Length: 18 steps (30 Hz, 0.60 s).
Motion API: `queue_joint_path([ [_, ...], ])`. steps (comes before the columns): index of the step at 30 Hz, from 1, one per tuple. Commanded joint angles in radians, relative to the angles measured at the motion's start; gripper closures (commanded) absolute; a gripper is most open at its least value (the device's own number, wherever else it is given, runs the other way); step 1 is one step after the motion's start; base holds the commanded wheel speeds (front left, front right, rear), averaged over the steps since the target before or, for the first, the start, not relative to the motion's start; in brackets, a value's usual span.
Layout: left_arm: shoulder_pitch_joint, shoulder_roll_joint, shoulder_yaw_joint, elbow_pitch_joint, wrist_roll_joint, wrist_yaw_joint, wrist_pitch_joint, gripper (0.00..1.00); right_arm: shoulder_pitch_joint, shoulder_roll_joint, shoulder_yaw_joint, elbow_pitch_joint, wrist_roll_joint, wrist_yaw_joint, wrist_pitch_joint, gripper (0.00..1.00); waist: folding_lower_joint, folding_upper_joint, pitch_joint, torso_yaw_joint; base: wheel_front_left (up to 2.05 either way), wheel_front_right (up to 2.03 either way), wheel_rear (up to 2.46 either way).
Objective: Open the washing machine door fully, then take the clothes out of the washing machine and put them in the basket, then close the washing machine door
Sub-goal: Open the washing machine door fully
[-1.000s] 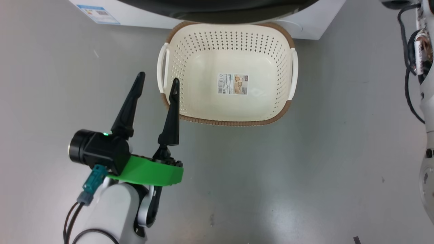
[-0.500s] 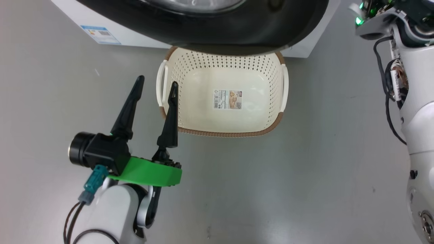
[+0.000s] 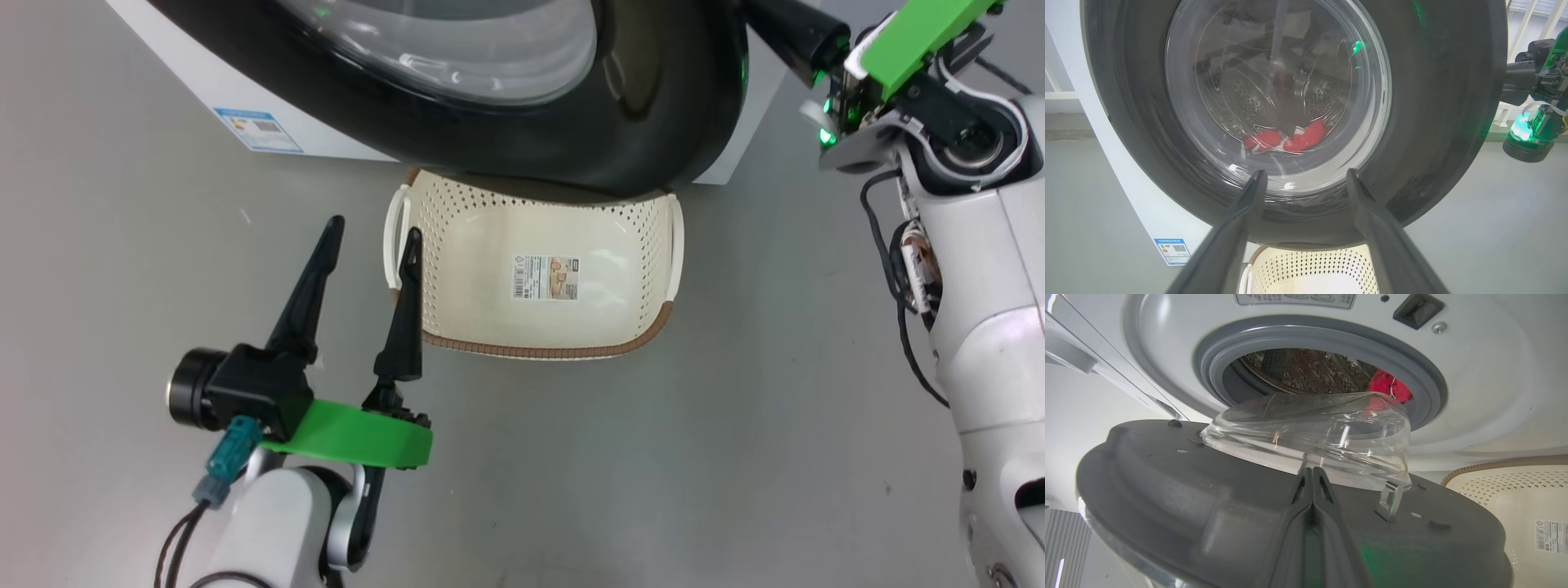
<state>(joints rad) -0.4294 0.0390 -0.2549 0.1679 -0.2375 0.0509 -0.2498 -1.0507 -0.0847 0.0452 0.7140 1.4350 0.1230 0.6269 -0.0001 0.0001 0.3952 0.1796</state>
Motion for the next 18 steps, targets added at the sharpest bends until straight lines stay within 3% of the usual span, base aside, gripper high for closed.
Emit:
queue_joint_path([
  [1, 0.014, 0.019, 0.037, -0.019, 0.011, -0.005, -0.012, 0.0, 0.024, 0.034, 0.018, -0.039, 0.008, 0.008, 0.01, 1.0, 0.0001, -0.0001, -0.014, 0.003, 0.0, 0.0, 0.0],
  [18, 0.038, 0.025, 0.057, -0.022, -0.009, -0.002, -0.012, 0.0, 0.131, 0.034, 0.02, -0.074, 0.011, 0.008, 0.008, 1.0, 0.0001, -0.0001, -0.038, 0.004, 0.0, 0.0, 0.0],
])
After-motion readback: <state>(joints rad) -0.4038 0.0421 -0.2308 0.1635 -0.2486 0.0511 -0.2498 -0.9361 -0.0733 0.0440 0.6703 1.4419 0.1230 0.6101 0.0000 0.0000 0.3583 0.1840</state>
